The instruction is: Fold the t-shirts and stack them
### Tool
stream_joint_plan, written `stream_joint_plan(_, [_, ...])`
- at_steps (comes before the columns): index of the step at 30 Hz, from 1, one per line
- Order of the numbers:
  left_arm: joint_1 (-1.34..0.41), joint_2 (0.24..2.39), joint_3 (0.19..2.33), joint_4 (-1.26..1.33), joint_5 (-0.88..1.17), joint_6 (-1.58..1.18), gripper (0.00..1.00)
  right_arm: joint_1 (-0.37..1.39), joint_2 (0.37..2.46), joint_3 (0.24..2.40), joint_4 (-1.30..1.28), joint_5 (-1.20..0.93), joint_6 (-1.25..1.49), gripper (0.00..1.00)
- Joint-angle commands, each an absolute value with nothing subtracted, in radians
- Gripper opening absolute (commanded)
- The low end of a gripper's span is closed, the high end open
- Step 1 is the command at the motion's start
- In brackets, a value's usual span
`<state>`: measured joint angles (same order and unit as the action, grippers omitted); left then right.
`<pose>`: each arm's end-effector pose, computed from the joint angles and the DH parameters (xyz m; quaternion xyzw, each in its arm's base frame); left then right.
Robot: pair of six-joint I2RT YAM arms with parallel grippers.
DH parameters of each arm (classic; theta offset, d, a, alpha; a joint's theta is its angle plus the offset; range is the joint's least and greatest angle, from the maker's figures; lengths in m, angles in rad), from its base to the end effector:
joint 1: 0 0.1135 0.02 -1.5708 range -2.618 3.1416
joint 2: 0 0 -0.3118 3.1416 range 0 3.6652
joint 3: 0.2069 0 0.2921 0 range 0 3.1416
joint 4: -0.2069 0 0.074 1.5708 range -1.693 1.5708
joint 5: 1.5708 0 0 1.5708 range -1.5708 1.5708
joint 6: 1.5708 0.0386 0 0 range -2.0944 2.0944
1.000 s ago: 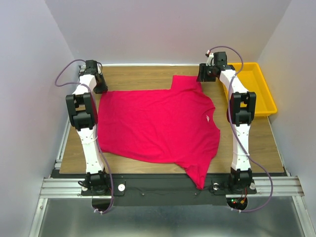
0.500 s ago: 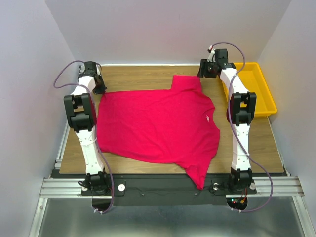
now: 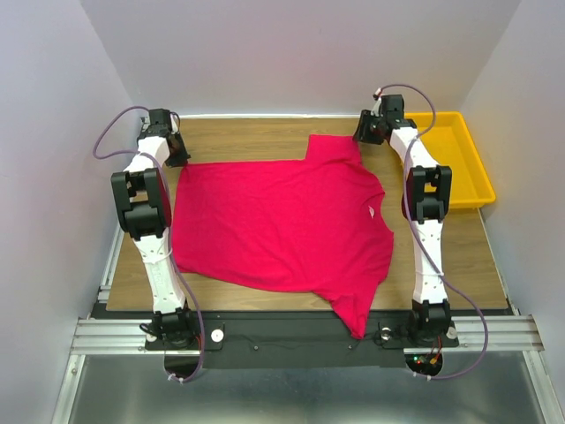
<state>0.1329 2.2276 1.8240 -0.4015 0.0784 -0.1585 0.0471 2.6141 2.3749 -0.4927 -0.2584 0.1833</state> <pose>0.5701 0.0732 0.2223 -0.1201 0.9192 -0.0411 0.3728 0.6630 0.0411 0.1866 0.0093 0.9072 0.1633 0.3877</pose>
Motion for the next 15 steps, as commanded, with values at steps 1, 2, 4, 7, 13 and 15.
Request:
stream_joint_plan(1, [0.14,2.149,1.818,-0.391,0.084,-0.163,0.0,0.043,2.657,2.434,-0.423,-0.262,0.232,0.49])
stream_joint_plan(2, [0.14,2.149,1.821,-0.391,0.084,-0.161,0.0,0.043,2.663,2.436,-0.422,-0.271,0.238,0.49])
stream_joint_plan(4, [0.14,2.149,1.825,-0.397,0.081,-0.161,0.0,0.046,2.675,2.444,-0.417,-0.281,0.25,0.49])
stream_joint_plan(7, [0.14,2.148,1.827,-0.399,0.084,-0.161,0.0,0.049,2.689,2.447,-0.417,-0.287,0.261,0.49])
stream_joint_plan(13, [0.138,2.145,1.821,-0.394,0.095,-0.163,0.0,0.058,2.714,2.46,-0.416,-0.288,0.265,0.48])
stream_joint_plan(15, [0.14,2.146,1.819,-0.393,0.095,-0.164,0.0,0.061,2.718,2.467,-0.414,-0.282,0.265,0.47])
